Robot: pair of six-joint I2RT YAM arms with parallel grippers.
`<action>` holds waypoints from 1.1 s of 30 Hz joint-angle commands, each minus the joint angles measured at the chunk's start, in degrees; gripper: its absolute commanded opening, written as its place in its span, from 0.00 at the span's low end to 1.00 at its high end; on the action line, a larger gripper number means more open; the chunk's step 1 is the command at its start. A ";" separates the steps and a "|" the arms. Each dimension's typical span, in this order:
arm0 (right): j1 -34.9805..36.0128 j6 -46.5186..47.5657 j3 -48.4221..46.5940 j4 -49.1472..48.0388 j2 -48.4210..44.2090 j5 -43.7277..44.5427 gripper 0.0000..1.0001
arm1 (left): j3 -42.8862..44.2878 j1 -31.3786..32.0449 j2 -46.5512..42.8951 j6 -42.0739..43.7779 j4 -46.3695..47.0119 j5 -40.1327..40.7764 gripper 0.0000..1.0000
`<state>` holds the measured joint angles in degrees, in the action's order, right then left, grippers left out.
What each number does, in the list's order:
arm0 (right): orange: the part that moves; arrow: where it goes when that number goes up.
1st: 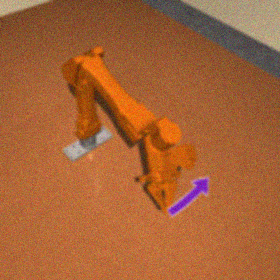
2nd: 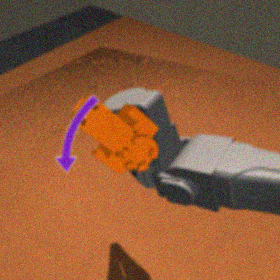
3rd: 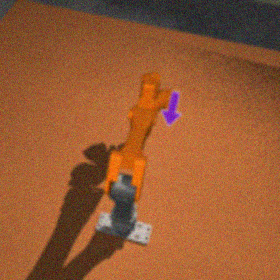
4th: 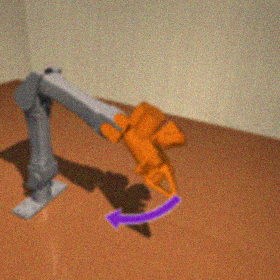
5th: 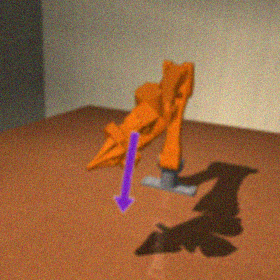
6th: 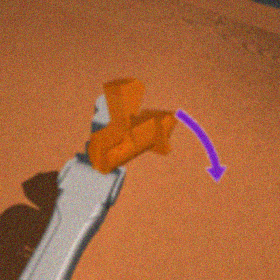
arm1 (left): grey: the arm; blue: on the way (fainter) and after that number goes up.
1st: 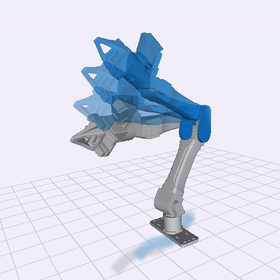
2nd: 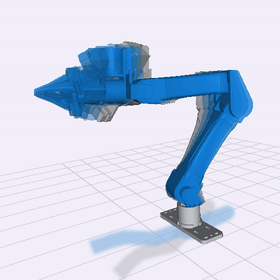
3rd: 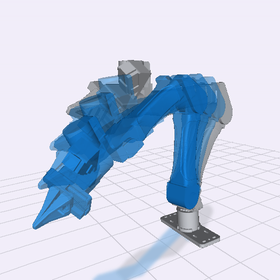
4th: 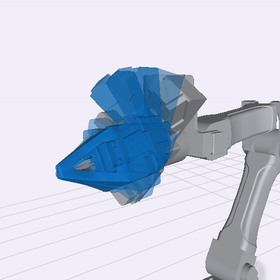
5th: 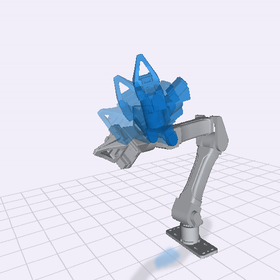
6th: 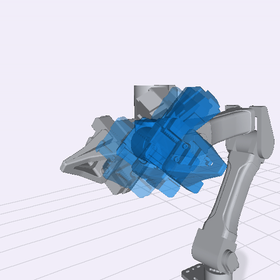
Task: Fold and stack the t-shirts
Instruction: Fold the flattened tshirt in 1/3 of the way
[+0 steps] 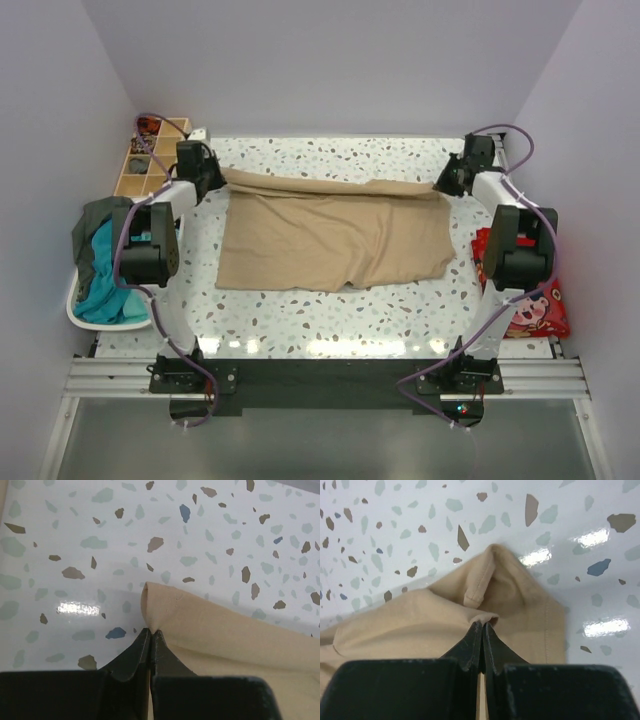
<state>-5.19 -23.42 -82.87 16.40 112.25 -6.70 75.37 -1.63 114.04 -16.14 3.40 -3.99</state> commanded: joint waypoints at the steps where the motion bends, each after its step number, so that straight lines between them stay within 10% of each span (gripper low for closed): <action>1: -1.57 -3.73 -0.27 -6.20 -1.51 3.80 0.00 | 7.06 -2.33 3.72 -0.29 2.76 -3.31 0.03; 10: -2.28 -4.00 -6.16 -7.53 1.40 -1.91 0.00 | 14.72 -2.33 7.87 0.59 2.40 -9.36 0.04; 21: -2.19 -3.21 1.39 -6.39 -6.33 -12.63 0.00 | 0.66 -1.10 -1.61 -2.84 9.87 -16.05 0.05; 33: -0.35 -2.95 7.02 3.81 -10.47 -3.77 0.00 | -6.03 1.19 -5.93 -3.37 -0.05 -3.59 0.04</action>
<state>-6.59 -26.79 -77.60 16.29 104.75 -14.63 70.85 -0.12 110.91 -18.94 7.40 -14.57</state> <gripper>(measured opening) 0.014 0.048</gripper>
